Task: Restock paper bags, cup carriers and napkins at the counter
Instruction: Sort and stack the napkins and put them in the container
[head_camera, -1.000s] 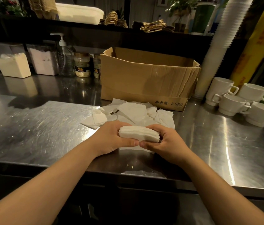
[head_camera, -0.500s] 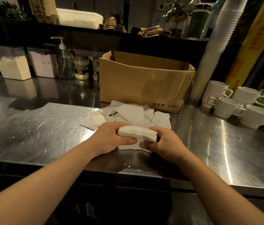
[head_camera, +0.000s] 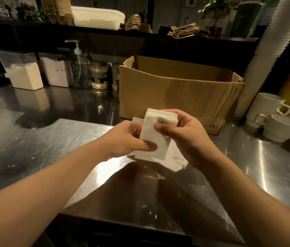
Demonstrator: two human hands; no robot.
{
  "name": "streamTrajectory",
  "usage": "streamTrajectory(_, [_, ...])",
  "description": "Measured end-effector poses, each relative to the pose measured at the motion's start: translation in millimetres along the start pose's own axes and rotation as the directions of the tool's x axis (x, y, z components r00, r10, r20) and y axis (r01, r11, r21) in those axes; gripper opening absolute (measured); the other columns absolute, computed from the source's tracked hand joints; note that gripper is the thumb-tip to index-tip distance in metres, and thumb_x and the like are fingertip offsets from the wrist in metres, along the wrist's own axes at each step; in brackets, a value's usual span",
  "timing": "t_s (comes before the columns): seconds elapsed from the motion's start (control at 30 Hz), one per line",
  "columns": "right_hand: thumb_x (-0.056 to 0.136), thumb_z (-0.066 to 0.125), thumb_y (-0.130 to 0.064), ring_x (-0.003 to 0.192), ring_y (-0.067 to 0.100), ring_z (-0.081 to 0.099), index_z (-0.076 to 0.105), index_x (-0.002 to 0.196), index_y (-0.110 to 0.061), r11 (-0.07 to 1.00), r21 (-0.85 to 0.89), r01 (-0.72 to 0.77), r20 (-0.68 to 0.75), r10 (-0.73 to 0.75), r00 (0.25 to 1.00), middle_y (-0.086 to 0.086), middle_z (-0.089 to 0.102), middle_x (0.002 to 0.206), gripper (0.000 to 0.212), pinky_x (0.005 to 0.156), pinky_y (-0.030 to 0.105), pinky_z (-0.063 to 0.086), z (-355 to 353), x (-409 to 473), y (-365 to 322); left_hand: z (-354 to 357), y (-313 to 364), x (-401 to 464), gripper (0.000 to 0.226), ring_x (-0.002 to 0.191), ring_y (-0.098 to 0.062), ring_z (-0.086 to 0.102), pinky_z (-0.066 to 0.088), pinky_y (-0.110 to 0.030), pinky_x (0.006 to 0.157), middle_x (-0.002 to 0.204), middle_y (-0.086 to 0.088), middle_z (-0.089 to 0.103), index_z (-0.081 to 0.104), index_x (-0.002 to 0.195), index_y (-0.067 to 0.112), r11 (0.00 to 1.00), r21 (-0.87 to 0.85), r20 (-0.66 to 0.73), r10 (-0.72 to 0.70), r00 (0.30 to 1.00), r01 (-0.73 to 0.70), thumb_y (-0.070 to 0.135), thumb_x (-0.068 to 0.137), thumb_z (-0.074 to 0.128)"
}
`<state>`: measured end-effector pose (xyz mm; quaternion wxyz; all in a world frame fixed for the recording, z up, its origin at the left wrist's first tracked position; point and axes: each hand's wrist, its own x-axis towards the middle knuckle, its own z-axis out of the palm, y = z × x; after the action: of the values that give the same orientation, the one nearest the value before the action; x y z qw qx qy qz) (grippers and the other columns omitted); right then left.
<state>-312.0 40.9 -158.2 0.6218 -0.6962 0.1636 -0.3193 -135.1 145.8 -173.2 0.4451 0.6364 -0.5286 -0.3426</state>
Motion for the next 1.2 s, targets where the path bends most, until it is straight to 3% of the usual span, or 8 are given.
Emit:
streamTrajectory(0.13, [0.071, 0.08, -0.03, 0.104, 0.013, 0.07, 0.068, 0.113, -0.023, 0.999, -0.023, 0.035, 0.011, -0.035, 0.999, -0.006, 0.075, 0.106, 0.044, 0.086, 0.031, 0.06, 9.1, 43.0, -9.7, -26.3, 2.5, 25.3, 0.034, 0.109, -0.018, 0.07, 0.052, -0.044, 0.102, 0.103, 0.002, 0.077, 0.073, 0.108, 0.025, 0.993, -0.109, -0.064, 0.032, 0.997, -0.039, 0.005, 0.082, 0.079])
streamTrajectory(0.33, [0.083, 0.08, -0.025, 0.099, 0.004, 0.069, 0.066, 0.113, -0.028, 0.98, -0.172, 0.104, 0.037, -0.1, 0.994, -0.012, 0.073, 0.104, 0.033, 0.073, 0.022, 0.06, 22.2, 98.6, -39.8, -69.5, 19.4, 50.3, 0.036, 0.103, -0.016, 0.073, 0.062, -0.029, 0.082, 0.099, 0.002, 0.077, 0.069, 0.11, 0.022, 0.973, -0.223, -0.069, 0.047, 0.996, -0.061, 0.012, 0.075, 0.074])
streamTrajectory(0.53, [0.082, 0.08, -0.029, 0.103, 0.008, 0.068, 0.065, 0.116, -0.026, 0.955, -0.281, 0.096, 0.128, -0.062, 0.99, -0.01, 0.069, 0.11, 0.037, 0.082, 0.028, 0.061, 29.8, 157.4, -97.9, -121.7, 65.8, 66.3, 0.034, 0.101, -0.007, 0.072, 0.058, -0.019, 0.075, 0.099, 0.008, 0.077, 0.068, 0.11, 0.026, 0.977, -0.214, -0.088, -0.018, 0.996, -0.001, 0.001, 0.087, 0.072])
streamTrajectory(0.7, [0.083, 0.081, -0.027, 0.098, 0.002, 0.068, 0.066, 0.115, -0.024, 0.961, -0.266, 0.081, 0.154, -0.041, 0.987, -0.011, 0.07, 0.106, 0.036, 0.074, 0.019, 0.058, 43.9, 208.8, -144.1, -166.8, 105.8, 80.4, 0.034, 0.107, -0.014, 0.071, 0.056, -0.041, 0.098, 0.103, 0.004, 0.077, 0.07, 0.109, 0.028, 0.973, -0.224, -0.166, -0.091, 0.982, 0.052, 0.005, 0.085, 0.076])
streamTrajectory(0.83, [0.081, 0.082, -0.034, 0.098, 0.0, 0.068, 0.065, 0.114, -0.029, 0.955, -0.289, 0.068, 0.173, -0.018, 0.985, -0.016, 0.071, 0.102, 0.037, 0.073, 0.017, 0.057, 54.1, 248.1, -174.7, -201.3, 133.6, 89.3, 0.034, 0.109, -0.018, 0.07, 0.053, -0.048, 0.104, 0.104, 0.001, 0.077, 0.07, 0.109, 0.028, 0.972, -0.227, -0.205, -0.108, 0.973, 0.06, 0.005, 0.085, 0.076])
streamTrajectory(1.03, [0.083, 0.081, -0.035, 0.097, 0.001, 0.068, 0.066, 0.117, -0.029, 0.95, -0.299, 0.084, 0.205, -0.022, 0.979, -0.015, 0.072, 0.104, 0.038, 0.073, 0.017, 0.056, 73.4, 307.8, -215.3, -260.3, 165.4, 110.9, 0.035, 0.11, -0.017, 0.07, 0.053, -0.047, 0.104, 0.107, 0.002, 0.076, 0.069, 0.113, 0.028, 0.971, -0.234, -0.231, -0.11, 0.967, 0.055, 0.008, 0.085, 0.076])
streamTrajectory(1.2, [0.083, 0.08, -0.037, 0.099, 0.005, 0.069, 0.067, 0.118, -0.03, 0.955, -0.29, 0.062, 0.236, 0.008, 0.972, -0.011, 0.073, 0.108, 0.038, 0.084, 0.03, 0.056, 88.6, 361.8, -240.4, -307.8, 183.9, 135.6, 0.033, 0.105, -0.009, 0.07, 0.054, -0.038, 0.1, 0.102, 0.007, 0.077, 0.068, 0.109, 0.03, 0.967, -0.246, -0.252, -0.122, 0.96, 0.058, 0.008, 0.086, 0.076])
